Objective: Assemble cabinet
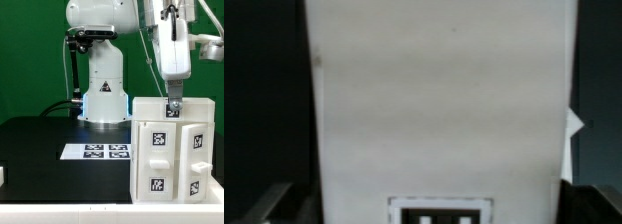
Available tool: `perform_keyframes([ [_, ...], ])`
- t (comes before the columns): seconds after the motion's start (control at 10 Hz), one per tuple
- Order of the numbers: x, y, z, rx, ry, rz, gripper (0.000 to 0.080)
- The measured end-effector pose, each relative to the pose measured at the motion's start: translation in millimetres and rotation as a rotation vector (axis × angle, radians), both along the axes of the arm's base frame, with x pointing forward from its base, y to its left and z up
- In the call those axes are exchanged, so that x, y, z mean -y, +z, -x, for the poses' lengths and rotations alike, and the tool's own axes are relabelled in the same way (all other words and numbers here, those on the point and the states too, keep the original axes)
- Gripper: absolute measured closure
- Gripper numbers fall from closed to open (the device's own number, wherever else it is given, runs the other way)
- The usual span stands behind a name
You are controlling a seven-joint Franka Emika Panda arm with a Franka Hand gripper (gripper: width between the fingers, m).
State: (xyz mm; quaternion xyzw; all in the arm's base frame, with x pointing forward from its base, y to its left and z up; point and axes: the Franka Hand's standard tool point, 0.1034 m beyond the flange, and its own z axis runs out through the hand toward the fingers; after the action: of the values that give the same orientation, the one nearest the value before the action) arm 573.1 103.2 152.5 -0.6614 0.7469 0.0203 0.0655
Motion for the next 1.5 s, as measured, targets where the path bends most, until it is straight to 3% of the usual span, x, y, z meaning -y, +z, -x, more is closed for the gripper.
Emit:
perform_keyframes([
  [0.2,-0.4,0.1,0.7,-0.004,0.012,0.000,0.0157],
  [0.4,-2.9,16.6,-3.3,0.002,0.079,-0.014,0.0151],
  [0.6,-3.1,11.1,-1.2,-0.002,0.097,-0.010,0.0151],
  [0.9,-6.3,13.3,3.6,-0.011,0.422,0.015,0.0151],
  [1.2,-9.8,24.9,0.8,0.031,0.847,0.038,0.0151],
  [1.5,-8.9,23.5,0.9,0.049,0.998,0.043,0.0151],
])
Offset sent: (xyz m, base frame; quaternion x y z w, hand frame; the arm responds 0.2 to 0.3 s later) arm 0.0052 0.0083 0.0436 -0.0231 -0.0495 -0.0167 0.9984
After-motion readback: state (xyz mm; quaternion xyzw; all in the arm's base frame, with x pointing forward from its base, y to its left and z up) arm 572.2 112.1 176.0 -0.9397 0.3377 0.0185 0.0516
